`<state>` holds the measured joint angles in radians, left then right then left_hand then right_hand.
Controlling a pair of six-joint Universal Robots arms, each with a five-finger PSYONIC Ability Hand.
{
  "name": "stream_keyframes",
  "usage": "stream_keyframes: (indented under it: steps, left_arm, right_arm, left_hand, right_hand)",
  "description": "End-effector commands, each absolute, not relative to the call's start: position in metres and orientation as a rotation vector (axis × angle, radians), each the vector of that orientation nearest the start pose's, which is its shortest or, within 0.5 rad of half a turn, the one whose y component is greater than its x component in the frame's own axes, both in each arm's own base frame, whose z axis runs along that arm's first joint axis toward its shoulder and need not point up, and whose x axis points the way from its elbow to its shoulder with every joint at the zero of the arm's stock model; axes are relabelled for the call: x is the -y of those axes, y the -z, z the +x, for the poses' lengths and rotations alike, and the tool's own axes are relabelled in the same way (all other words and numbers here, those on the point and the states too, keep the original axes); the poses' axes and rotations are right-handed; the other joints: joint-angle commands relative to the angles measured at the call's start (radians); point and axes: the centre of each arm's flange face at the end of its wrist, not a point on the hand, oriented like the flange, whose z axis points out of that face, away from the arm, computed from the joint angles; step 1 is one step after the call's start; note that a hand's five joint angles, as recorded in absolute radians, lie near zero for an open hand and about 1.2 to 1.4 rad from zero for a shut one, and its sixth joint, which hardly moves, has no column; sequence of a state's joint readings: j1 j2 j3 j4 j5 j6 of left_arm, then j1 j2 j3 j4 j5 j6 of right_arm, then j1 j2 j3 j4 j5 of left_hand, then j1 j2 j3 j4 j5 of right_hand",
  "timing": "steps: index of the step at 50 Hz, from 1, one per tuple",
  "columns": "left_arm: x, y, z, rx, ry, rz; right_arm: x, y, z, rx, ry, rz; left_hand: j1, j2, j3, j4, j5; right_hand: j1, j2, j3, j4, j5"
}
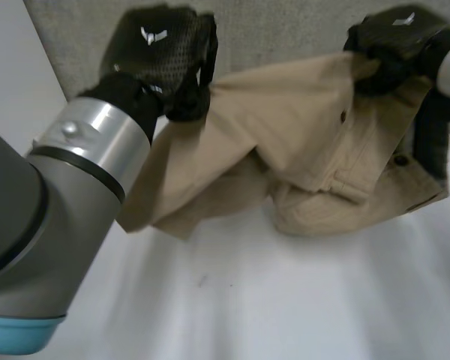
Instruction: Fold the shorts.
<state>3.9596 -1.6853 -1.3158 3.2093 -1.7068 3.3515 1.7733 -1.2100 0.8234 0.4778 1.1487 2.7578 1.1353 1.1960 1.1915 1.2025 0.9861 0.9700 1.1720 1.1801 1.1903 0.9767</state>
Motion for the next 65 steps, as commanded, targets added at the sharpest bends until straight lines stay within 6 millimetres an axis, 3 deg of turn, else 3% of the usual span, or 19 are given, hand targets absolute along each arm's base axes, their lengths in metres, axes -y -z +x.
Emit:
stream_keyframes:
  steps: [1, 2, 5, 7, 8, 9, 10, 11, 13, 17, 19, 22, 26, 30, 37, 44, 50, 57, 65]
  left_arm:
    - [0.201, -0.294, -0.330, -2.225, 2.385, 0.845]
    - [0.211, -0.277, -0.331, -2.259, 2.317, 0.846]
    - [0.229, -0.250, -0.331, -2.310, 2.216, 0.842]
    - [0.242, -0.225, -0.332, -2.352, 2.126, 0.849]
    - [0.245, -0.220, -0.332, -2.360, 2.110, 0.852]
    - [0.248, -0.215, -0.333, -2.363, 2.095, 0.854]
    - [0.255, -0.208, -0.336, -2.362, 2.076, 0.859]
    - [0.257, -0.206, -0.337, -2.363, 2.072, 0.855]
    - [0.260, -0.205, -0.338, -2.367, 2.068, 0.850]
    - [0.260, -0.204, -0.334, -2.400, 2.018, 0.843]
    - [0.258, -0.213, -0.326, -2.394, 2.020, 0.813]
    - [0.250, -0.226, -0.311, -2.378, 2.021, 0.758]
    - [0.241, -0.224, -0.294, -2.398, 1.966, 0.730]
    - [0.232, -0.212, -0.286, -2.471, 1.908, 0.700]
    - [0.216, -0.192, -0.277, -2.691, 1.755, 0.575]
    - [0.230, -0.192, -0.269, -2.756, 1.765, 0.396]
    - [0.238, -0.178, -0.274, -2.798, 1.723, 0.426]
    - [0.248, -0.163, -0.280, -2.825, 1.675, 0.448]
    - [0.258, -0.153, -0.282, -2.825, 1.654, 0.447]
  right_arm:
    - [0.347, -0.284, 0.269, -2.072, 1.704, -1.063]
    - [0.350, -0.275, 0.272, -2.085, 1.678, -1.067]
    - [0.357, -0.241, 0.285, -2.130, 1.608, -1.086]
    - [0.362, -0.225, 0.290, -2.163, 1.588, -1.091]
    - [0.365, -0.219, 0.291, -2.183, 1.587, -1.090]
    - [0.370, -0.209, 0.293, -2.225, 1.603, -1.078]
    - [0.372, -0.207, 0.294, -2.243, 1.613, -1.075]
    - [0.374, -0.205, 0.294, -2.267, 1.629, -1.066]
    - [0.374, -0.209, 0.295, -2.314, 1.689, -1.046]
    - [0.364, -0.230, 0.294, -2.324, 1.756, -1.022]
    - [0.359, -0.238, 0.287, -2.329, 1.752, -1.017]
    - [0.339, -0.252, 0.280, -2.315, 1.739, -1.029]
    - [0.311, -0.268, 0.274, -2.235, 1.768, -1.051]
    - [0.291, -0.262, 0.271, -2.189, 1.743, -1.104]
    - [0.269, -0.226, 0.277, -2.170, 1.596, -1.232]
    - [0.281, -0.187, 0.283, -2.169, 1.588, -1.320]
    - [0.295, -0.163, 0.286, -2.204, 1.615, -1.324]
    - [0.309, -0.153, 0.285, -2.258, 1.677, -1.374]
    - [0.316, -0.159, 0.286, -2.237, 1.730, -1.397]
  left_hand:
    - [0.261, 0.200, 0.205, 0.194, 0.236]
    - [0.261, 0.200, 0.205, 0.194, 0.236]
    - [0.261, 0.200, 0.205, 0.194, 0.236]
    - [-0.057, -0.118, -0.113, -0.124, -0.083]
    - [-0.175, -0.236, -0.231, -0.242, -0.200]
    - [-0.316, -0.376, -0.372, -0.383, -0.341]
    - [-0.677, -0.738, -0.734, -0.745, -0.703]
    - [-0.786, -0.846, -0.842, -0.853, -0.811]
    - [-0.898, -0.959, -0.954, -0.965, -0.923]
    - [-0.904, -0.965, -0.960, -0.971, -0.930]
    - [-0.904, -0.965, -0.960, -0.971, -0.930]
    - [-0.898, -0.959, -0.955, -0.965, -0.924]
    - [-0.895, -0.956, -0.952, -0.963, -0.921]
    - [-0.881, -0.941, -0.937, -0.948, -0.906]
    - [-0.851, -0.912, -0.908, -0.918, -0.877]
    - [-0.840, -0.900, -0.896, -0.907, -0.865]
    - [-0.790, -0.850, -0.846, -0.857, -0.815]
    - [-0.687, -0.748, -0.743, -0.754, -0.713]
    - [-0.294, -0.355, -0.351, -0.362, -0.320]
  right_hand:
    - [0.426, 0.224, 0.216, 0.206, 0.245]
    - [0.426, 0.224, 0.216, 0.206, 0.245]
    - [0.426, 0.224, 0.216, 0.206, 0.245]
    - [0.326, 0.124, 0.115, 0.105, 0.144]
    - [0.147, -0.055, -0.063, -0.073, -0.034]
    - [-0.282, -0.484, -0.492, -0.502, -0.463]
    - [-0.458, -0.660, -0.668, -0.678, -0.639]
    - [-0.672, -0.873, -0.882, -0.892, -0.853]
    - [-0.795, -0.997, -1.006, -1.016, -0.977]
    - [-0.795, -0.997, -1.006, -1.016, -0.977]
    - [-0.795, -0.997, -1.006, -1.016, -0.977]
    - [-0.795, -0.997, -1.006, -1.016, -0.977]
    - [-0.795, -0.997, -1.006, -1.016, -0.977]
    - [-0.650, -0.852, -0.860, -0.871, -0.832]
    - [-0.521, -0.723, -0.731, -0.741, -0.702]
    - [-0.454, -0.656, -0.664, -0.674, -0.635]
    - [-0.409, -0.611, -0.620, -0.630, -0.591]
    - [-0.336, -0.538, -0.546, -0.556, -0.517]
    - [-0.283, -0.485, -0.493, -0.503, -0.464]
